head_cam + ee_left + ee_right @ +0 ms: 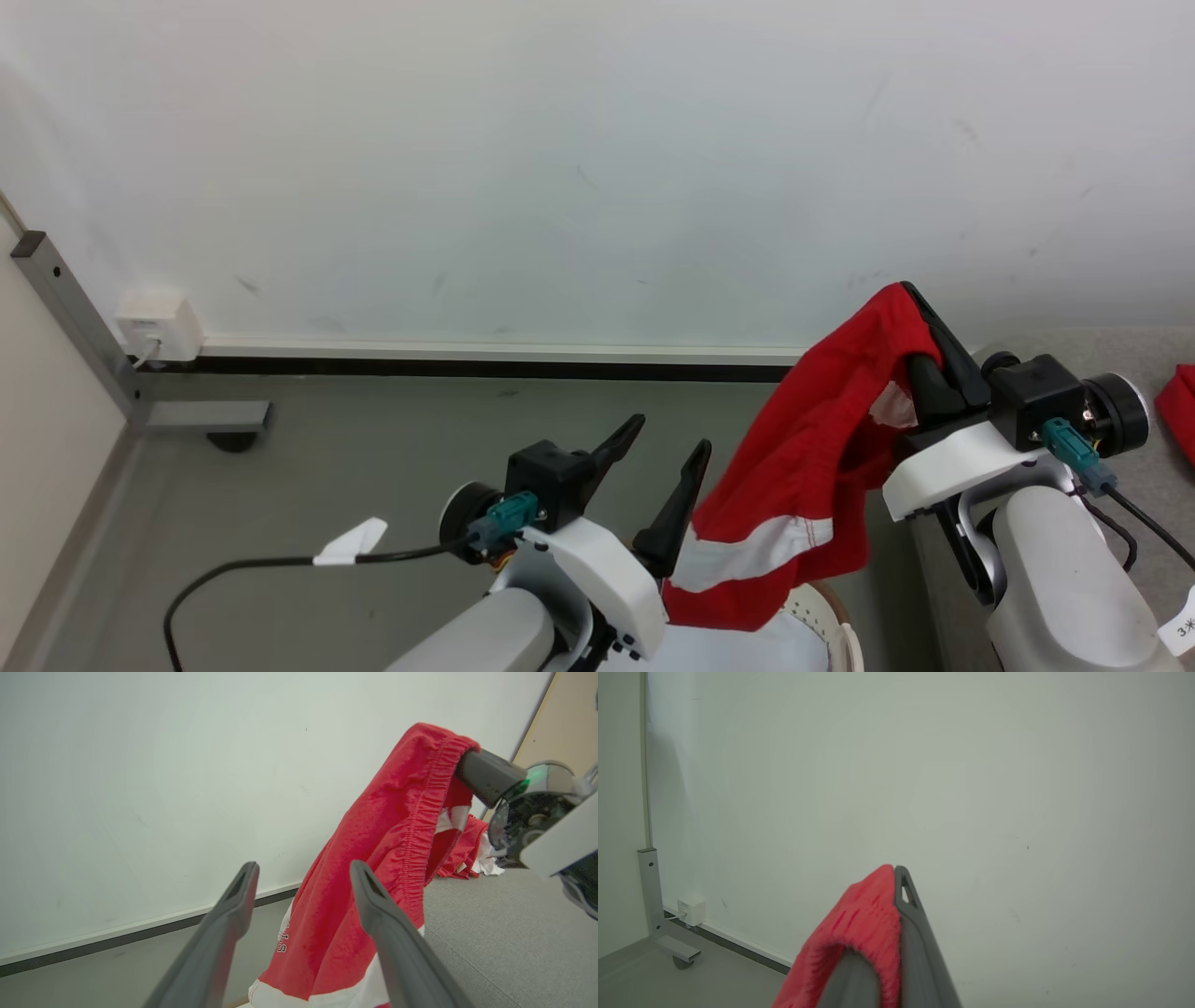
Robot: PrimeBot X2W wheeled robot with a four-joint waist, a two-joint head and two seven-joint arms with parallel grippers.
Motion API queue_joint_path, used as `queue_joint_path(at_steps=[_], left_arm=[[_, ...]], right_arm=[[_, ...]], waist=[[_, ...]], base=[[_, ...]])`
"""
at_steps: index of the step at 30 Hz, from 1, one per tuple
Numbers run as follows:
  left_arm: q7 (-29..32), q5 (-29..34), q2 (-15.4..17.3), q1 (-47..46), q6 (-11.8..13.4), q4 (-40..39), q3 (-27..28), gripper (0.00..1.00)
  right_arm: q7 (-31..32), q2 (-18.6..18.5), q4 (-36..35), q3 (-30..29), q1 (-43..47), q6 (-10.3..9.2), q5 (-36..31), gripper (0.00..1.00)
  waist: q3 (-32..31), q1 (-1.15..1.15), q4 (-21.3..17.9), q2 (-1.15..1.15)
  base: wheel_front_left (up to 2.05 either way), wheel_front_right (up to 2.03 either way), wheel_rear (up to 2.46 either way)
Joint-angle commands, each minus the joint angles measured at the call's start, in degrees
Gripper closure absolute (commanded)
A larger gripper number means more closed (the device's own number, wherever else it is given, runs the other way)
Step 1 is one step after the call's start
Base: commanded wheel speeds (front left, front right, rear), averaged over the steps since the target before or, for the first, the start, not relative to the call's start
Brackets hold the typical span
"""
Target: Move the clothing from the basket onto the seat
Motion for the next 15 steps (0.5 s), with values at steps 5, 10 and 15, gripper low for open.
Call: queue_joint_path(at_steps=[5, 10, 15], left_arm=[[-1.61, 1.48, -0.51, 1.42, -1.31, 3.12, 0.38, 0.0], [-2.15, 2.16, -1.07, 2.54, -2.91, 5.74, 1.17, 0.0], [-2.22, 3.3, -2.04, 3.11, -4.14, 6.83, 2.51, 0.0]], right_arm=[[0.04, -0.08, -0.5, -0.41, -0.69, -0.13, -0.28, 1.0], [0.05, -0.09, -0.88, -0.48, -0.66, -0.13, -0.14, 1.0], [0.05, -0.07, -1.18, -1.11, -0.63, -0.13, -0.35, 1.0]], waist=[[0.01, 0.0, -0.72, 0.0], [0.21, 0.0, -1.77, 0.0], [0.56, 0.0, -2.97, 0.0]], base=[[0.0, 0.0, 0.0], [0.0, 0.0, 0.0], [0.0, 0.0, 0.0]])
